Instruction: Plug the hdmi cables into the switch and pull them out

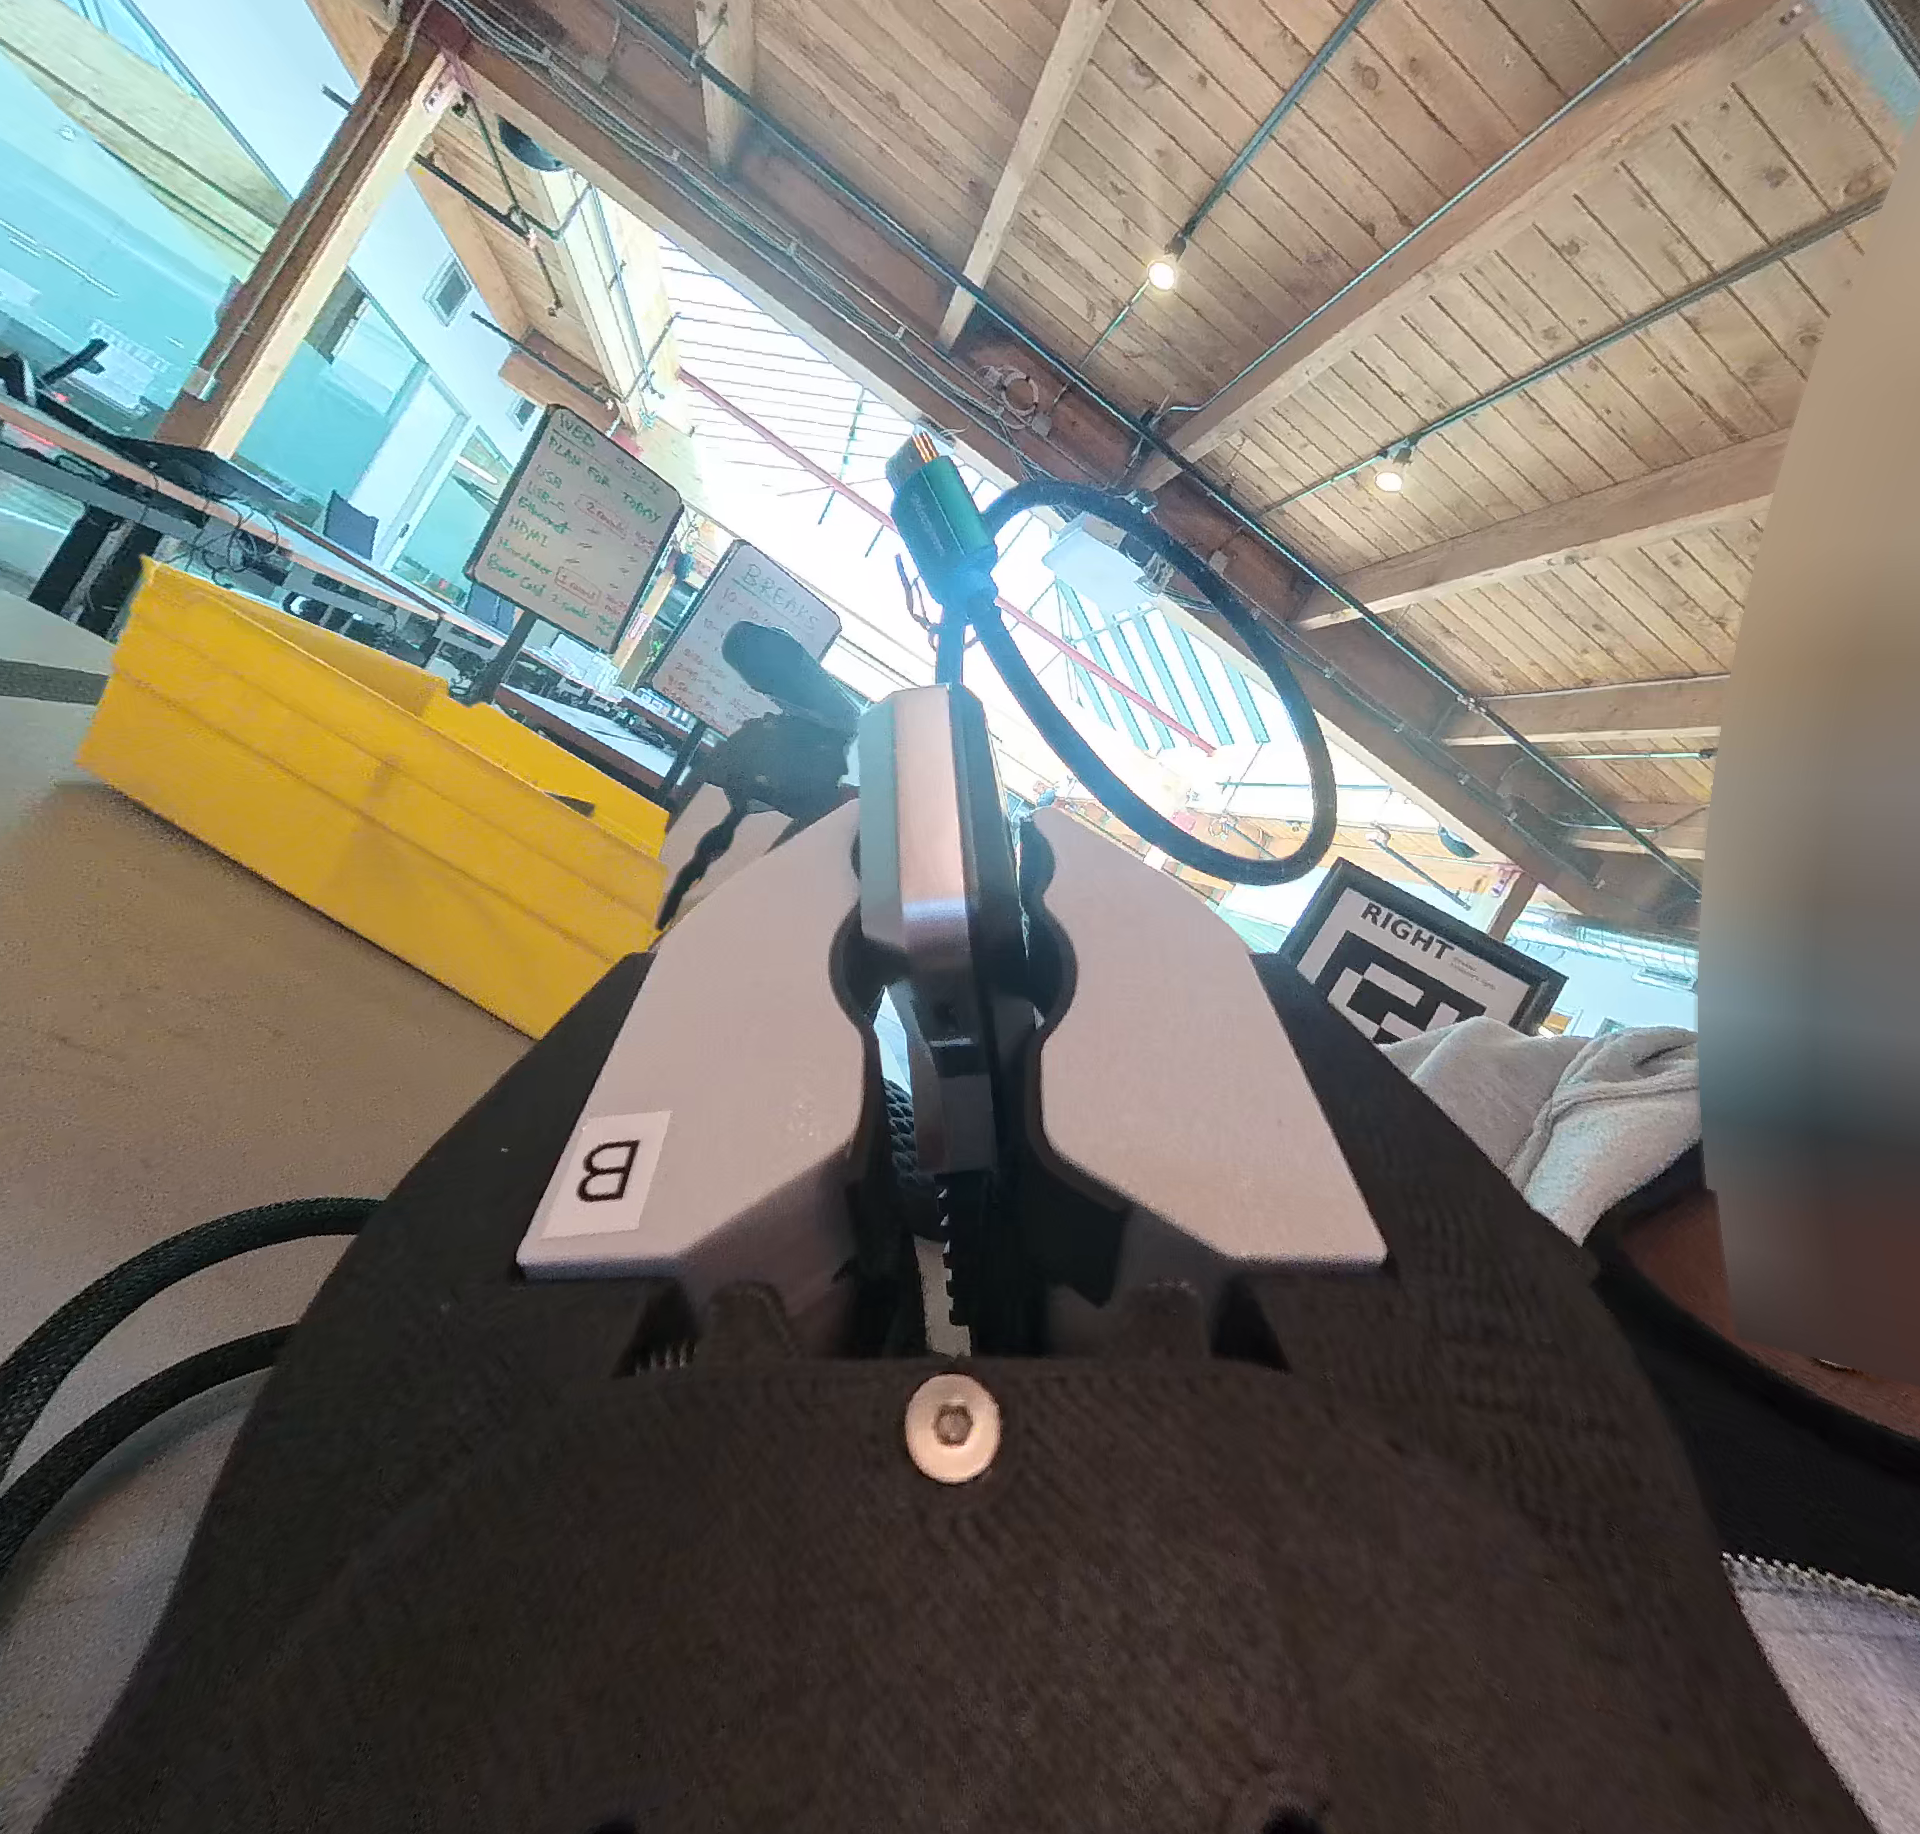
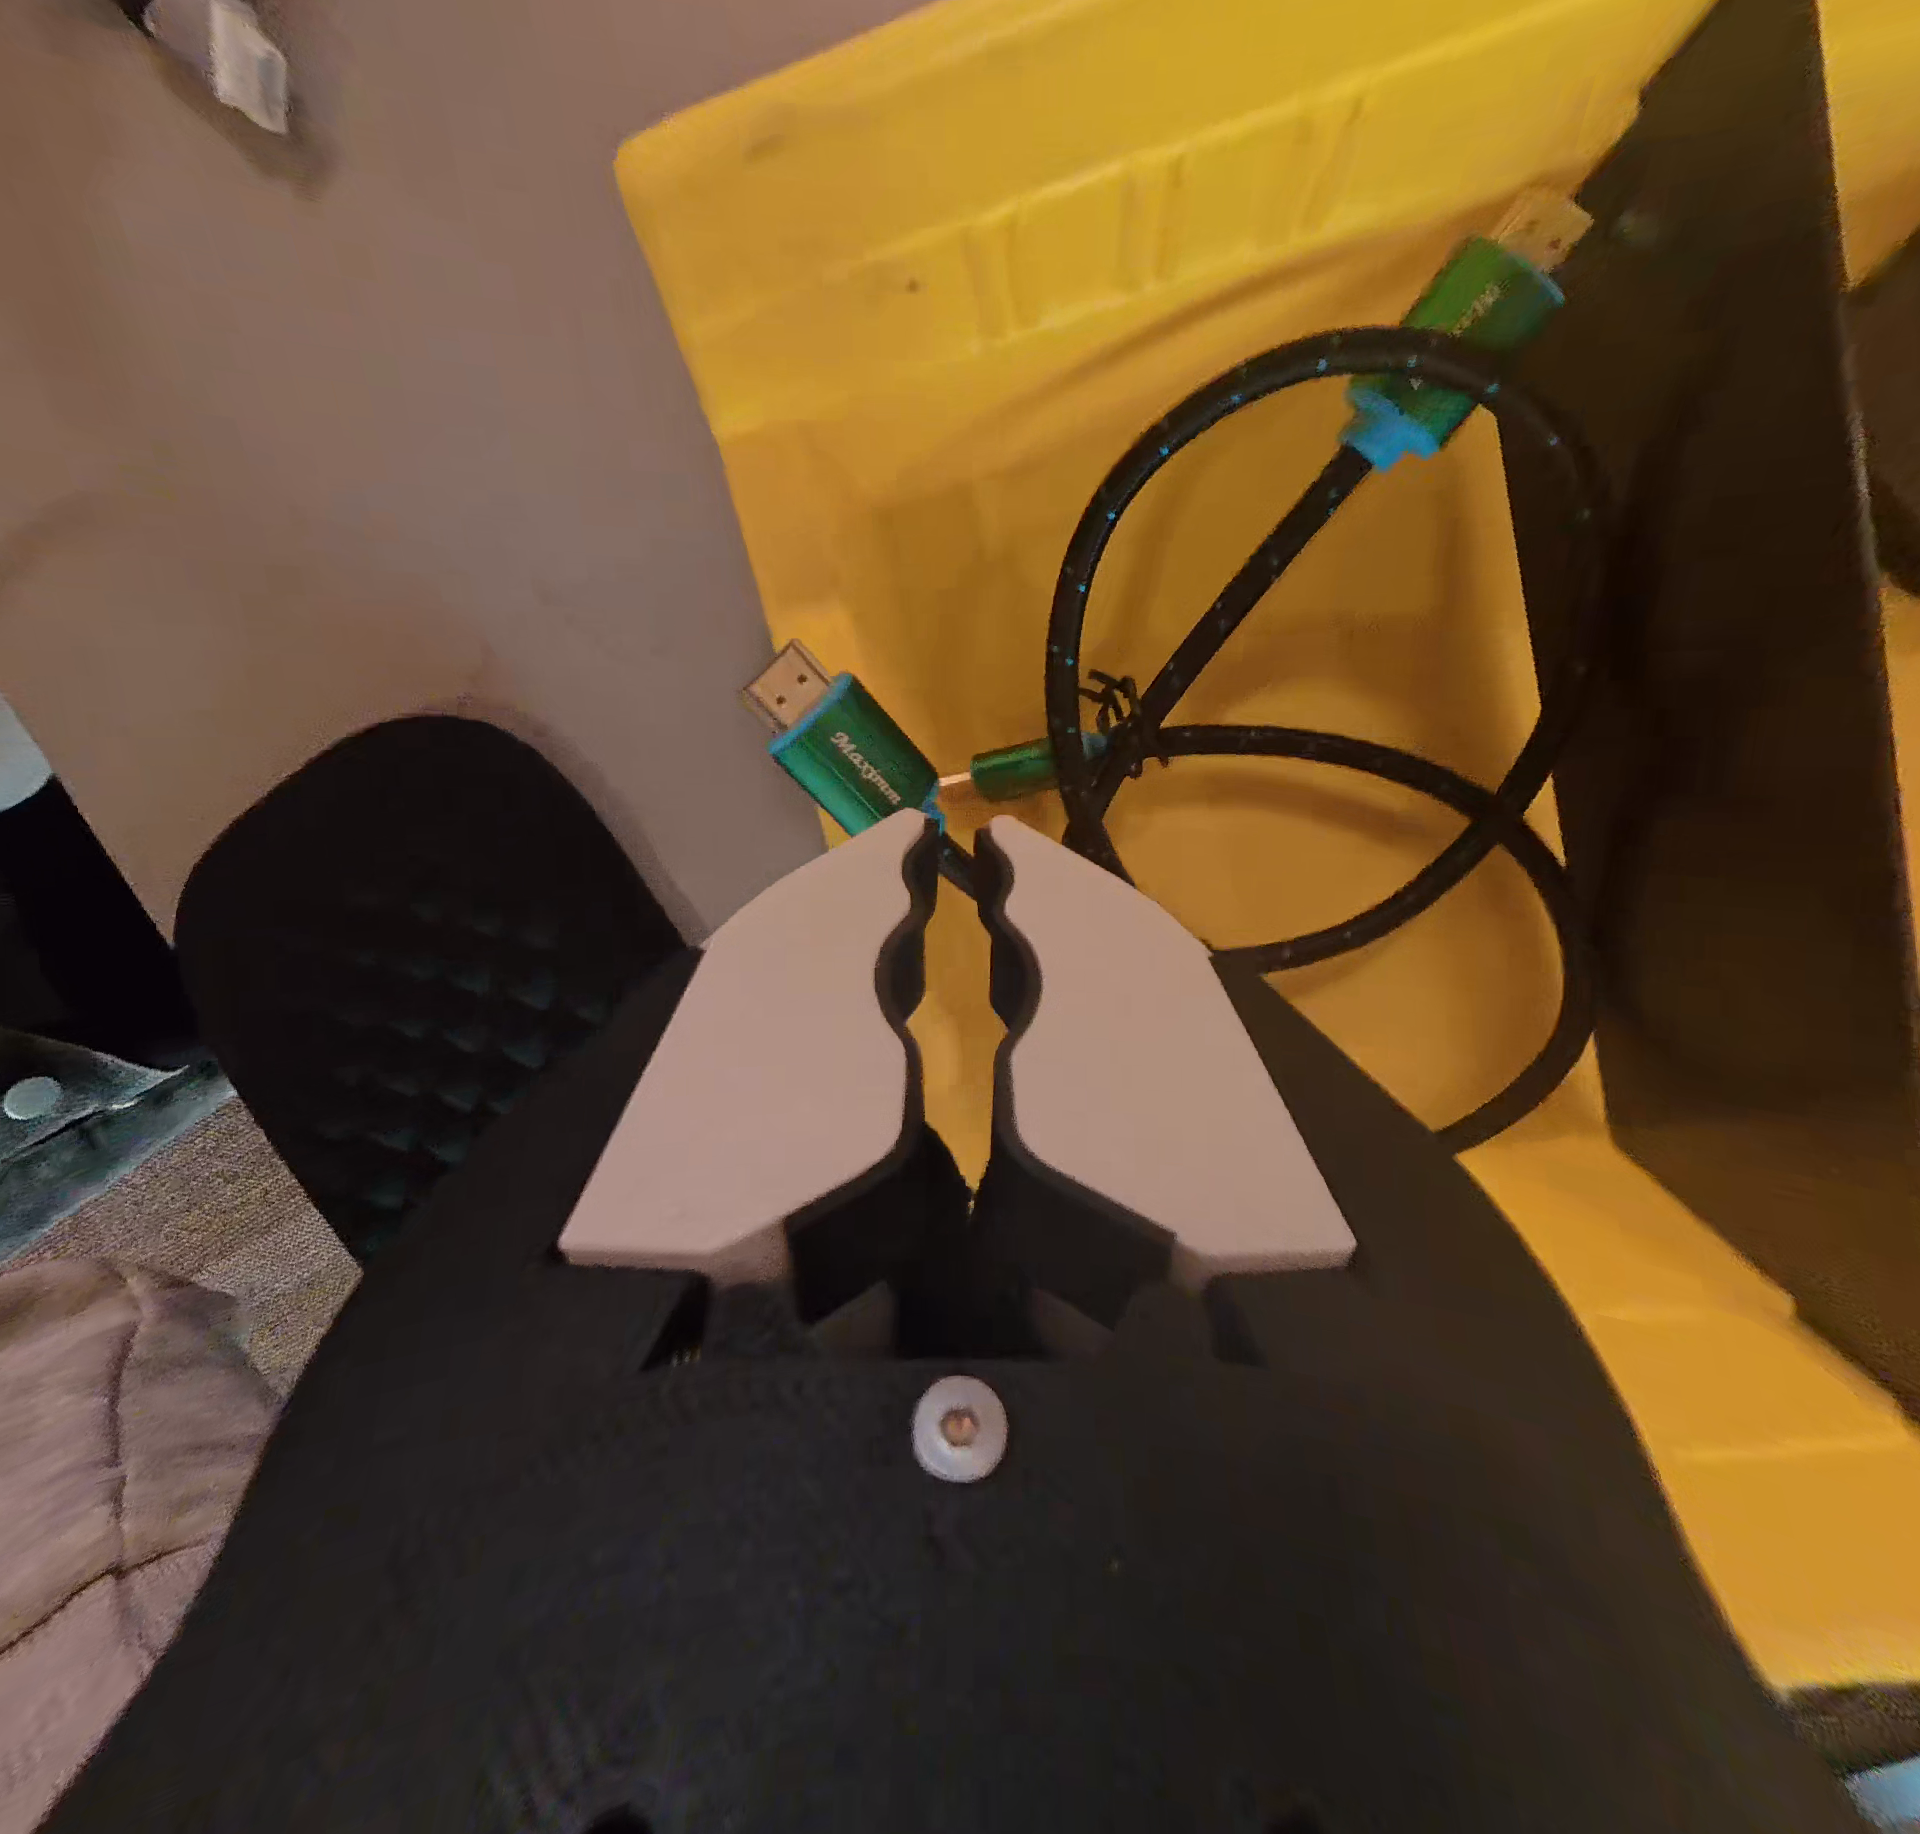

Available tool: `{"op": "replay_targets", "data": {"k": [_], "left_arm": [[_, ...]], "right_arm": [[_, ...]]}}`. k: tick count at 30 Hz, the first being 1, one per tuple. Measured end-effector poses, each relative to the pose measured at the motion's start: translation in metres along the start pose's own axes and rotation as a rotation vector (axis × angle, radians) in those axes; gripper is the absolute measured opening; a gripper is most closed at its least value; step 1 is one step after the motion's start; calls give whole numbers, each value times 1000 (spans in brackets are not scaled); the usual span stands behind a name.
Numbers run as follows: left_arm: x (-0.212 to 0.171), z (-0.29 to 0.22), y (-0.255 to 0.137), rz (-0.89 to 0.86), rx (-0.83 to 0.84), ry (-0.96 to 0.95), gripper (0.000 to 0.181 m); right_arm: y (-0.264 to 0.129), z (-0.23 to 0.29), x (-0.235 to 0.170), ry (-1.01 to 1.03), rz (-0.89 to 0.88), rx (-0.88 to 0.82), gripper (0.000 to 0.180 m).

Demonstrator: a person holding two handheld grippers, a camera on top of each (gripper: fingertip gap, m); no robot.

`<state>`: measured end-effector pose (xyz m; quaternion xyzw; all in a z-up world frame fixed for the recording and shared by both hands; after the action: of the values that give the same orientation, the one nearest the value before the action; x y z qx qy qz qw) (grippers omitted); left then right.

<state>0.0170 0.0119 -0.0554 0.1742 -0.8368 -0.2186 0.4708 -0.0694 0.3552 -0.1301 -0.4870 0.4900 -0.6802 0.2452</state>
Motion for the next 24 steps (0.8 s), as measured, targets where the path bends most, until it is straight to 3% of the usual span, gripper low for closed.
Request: {"op": "replay_targets", "data": {"k": [1,7,12,16,20,24], "left_arm": [[0,0,0,0,0,1,22],[1,-2,0,-2,-3,11,22],[1,-3,1,2,-5,18,22],[1,-2,1,2,-6,13,22],[1,-2,0,3,-4,15,22],[1,-2,0,0,-7,10,22]], "right_arm": [[2,1,4,-4,-5,10,7],[8,3,15,-18,-18,-6,7],[0,1,13,-67,-28,-96,25],[-8,18,24,-126,-127,-14,29],[7,25,15,-149,-20,58,31],[11,19,18,-121,-27,60,24]]}}
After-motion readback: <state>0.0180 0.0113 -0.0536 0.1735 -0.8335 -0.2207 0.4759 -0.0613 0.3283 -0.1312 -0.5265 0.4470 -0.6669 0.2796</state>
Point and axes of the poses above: each gripper's, where its closed fingertips meet, y out along the fingers, x out of its top, z = x × y across the jaws, the point moved 3 cm from there along -y, back along the fingers, and after that the axes turned 5 degrees about -x, right-handed, at the moved point
